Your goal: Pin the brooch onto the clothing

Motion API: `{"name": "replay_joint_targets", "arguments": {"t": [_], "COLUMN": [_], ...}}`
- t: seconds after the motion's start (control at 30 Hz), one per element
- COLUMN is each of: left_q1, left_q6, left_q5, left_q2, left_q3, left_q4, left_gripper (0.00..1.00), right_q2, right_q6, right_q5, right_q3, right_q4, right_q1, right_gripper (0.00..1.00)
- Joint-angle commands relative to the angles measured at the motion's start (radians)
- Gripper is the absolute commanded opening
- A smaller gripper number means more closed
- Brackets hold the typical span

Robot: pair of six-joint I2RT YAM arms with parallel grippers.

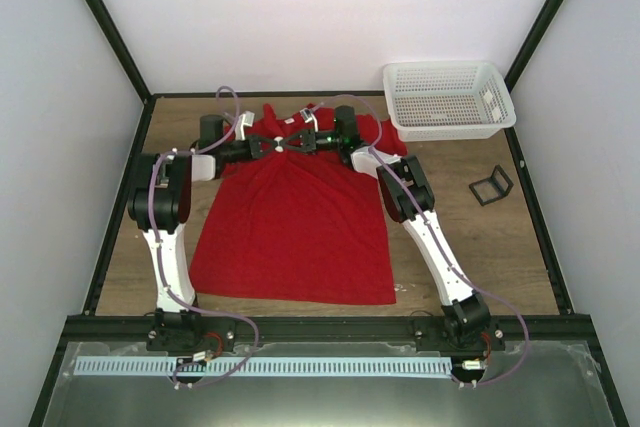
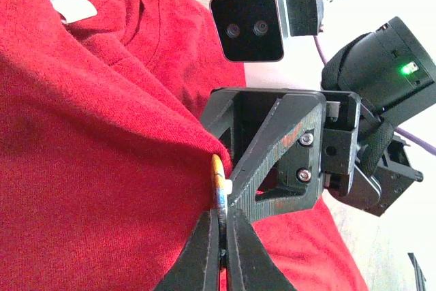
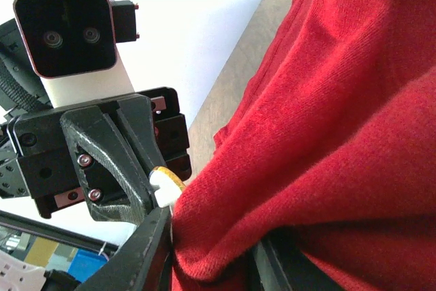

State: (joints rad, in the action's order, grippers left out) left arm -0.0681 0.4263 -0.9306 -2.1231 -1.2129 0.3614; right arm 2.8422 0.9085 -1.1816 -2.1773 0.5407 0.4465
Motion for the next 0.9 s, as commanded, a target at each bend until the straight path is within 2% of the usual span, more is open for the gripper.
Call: {"name": "replay_joint_targets", "arguments": {"t": [0.0, 0.23, 0.53, 0.87], "left_q1": [-0.048, -0.032, -0.012, 0.01], "left_q6": [0.018, 0.019, -0.005, -0.056], "left_q5": [-0.139, -0.139, -0.122, -0.054], "left_q2": [0.075, 0.083, 0.084, 0.065], "left_q3": [0.02, 0.048, 0.05, 0.035], "left_q4": [0.102, 0.112, 0.076, -0.005], "left_gripper": [0.0, 0.0, 0.0, 0.0], "right_q2": [0.015, -0.013, -0.046, -0.156], "right_q6": [0.056, 0.064, 0.082, -0.046], "right_q5": [0.221, 0.272, 0.252, 0.211], "right_q3": [0.074, 0.123, 0.179, 0.243], "right_q4": [-0.047, -0.021, 0.052, -0.013], "right_q1": [0.008, 0.006, -0.003, -0.015], "right_gripper": [0.25, 0.27, 0.31, 0.43]}}
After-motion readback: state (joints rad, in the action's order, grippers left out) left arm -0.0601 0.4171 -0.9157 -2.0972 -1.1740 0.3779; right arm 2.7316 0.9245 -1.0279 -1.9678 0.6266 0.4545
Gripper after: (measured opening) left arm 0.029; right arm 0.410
